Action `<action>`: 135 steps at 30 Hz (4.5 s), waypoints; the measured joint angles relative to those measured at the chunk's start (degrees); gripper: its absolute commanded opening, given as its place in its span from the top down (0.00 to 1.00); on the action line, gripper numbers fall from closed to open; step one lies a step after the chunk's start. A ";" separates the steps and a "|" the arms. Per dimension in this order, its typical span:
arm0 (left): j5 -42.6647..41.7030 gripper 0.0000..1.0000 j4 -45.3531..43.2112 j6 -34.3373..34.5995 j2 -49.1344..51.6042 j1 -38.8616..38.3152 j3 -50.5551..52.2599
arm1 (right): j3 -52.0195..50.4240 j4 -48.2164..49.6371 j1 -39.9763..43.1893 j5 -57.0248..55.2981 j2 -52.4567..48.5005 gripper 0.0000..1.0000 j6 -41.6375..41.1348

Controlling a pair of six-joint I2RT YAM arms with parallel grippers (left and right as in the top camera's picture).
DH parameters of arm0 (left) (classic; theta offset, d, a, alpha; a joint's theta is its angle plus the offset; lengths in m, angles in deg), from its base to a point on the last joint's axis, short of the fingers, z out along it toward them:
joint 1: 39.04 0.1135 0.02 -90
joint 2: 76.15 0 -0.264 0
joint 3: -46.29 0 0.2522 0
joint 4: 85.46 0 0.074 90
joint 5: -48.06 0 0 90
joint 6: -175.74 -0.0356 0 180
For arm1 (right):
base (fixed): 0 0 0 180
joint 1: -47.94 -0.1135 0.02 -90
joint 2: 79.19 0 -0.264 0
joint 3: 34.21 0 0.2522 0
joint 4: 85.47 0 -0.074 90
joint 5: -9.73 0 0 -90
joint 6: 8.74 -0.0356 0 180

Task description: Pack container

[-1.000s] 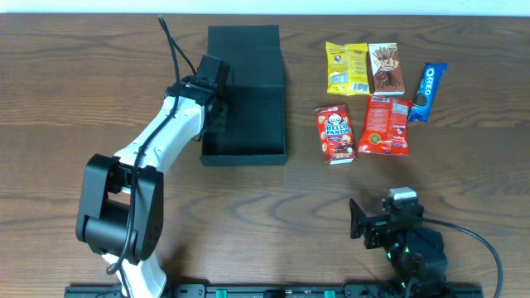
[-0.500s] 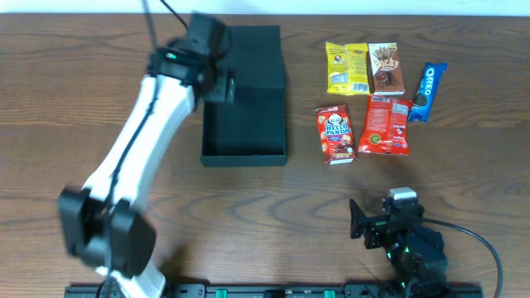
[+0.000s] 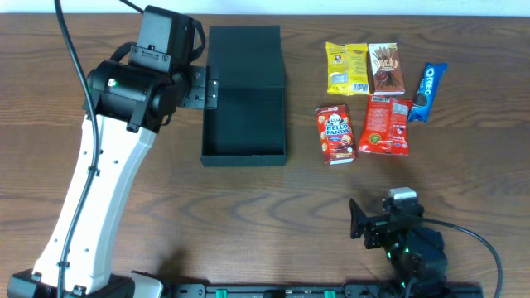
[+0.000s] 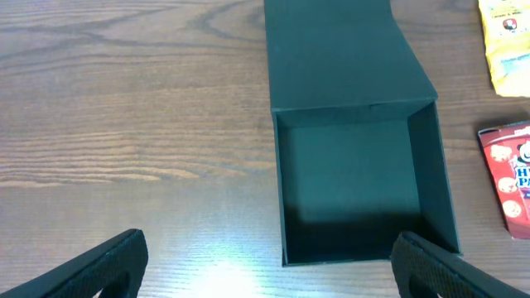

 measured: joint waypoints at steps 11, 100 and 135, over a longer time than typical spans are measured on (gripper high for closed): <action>-1.09 0.05 0.94 0.00 0.00 0.00 0.02 | -0.15 3.19 -0.02 6.05 -0.02 0.01 -26.95; -10.32 0.05 -18.73 -5.62 14.91 18.97 0.04 | 90.86 -10.36 23.76 -15.17 -124.21 0.01 -16.59; -10.32 0.05 -18.97 -5.84 14.91 18.97 0.04 | 90.92 -8.33 23.82 -13.90 -129.26 0.57 -17.22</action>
